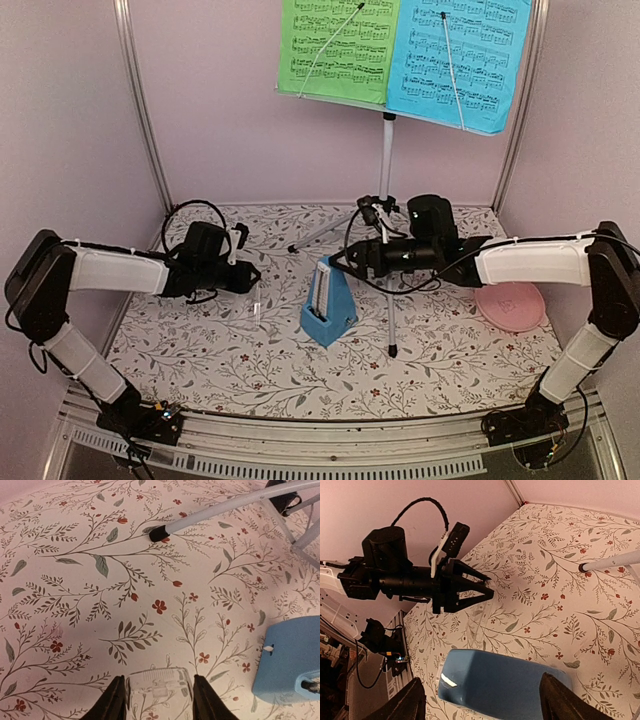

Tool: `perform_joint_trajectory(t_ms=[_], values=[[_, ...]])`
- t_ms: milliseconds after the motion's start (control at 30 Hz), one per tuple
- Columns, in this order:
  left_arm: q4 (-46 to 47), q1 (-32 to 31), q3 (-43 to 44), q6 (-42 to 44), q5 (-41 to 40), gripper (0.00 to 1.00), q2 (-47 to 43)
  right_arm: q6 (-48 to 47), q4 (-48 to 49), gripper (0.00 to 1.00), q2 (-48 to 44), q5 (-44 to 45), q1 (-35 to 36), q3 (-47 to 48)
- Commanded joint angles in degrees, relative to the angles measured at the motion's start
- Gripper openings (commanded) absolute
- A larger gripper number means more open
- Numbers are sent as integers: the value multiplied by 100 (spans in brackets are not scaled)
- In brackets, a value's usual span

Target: Set up the instrument practice props

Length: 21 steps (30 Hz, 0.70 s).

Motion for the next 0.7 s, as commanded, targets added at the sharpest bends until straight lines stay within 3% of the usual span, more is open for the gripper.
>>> perform_joint_trajectory(t_ms=[0,67,167,433,667], values=[[-7,137,273,-98,148,14,546,-87,-92,87,-482,23,-8,-197],[3,174,348,-134,146,15,817,-55,-183,100,-635,470,130,-302],[21,198,418,-201,109,21,965,-39,-406,99,-767,1322,537,-325],[45,233,352,-332,-36,53,747,424,-937,99,-382,3802,1557,-108],[524,216,-30,-348,148,59,-33,645,-805,98,149,4473,1714,130]])
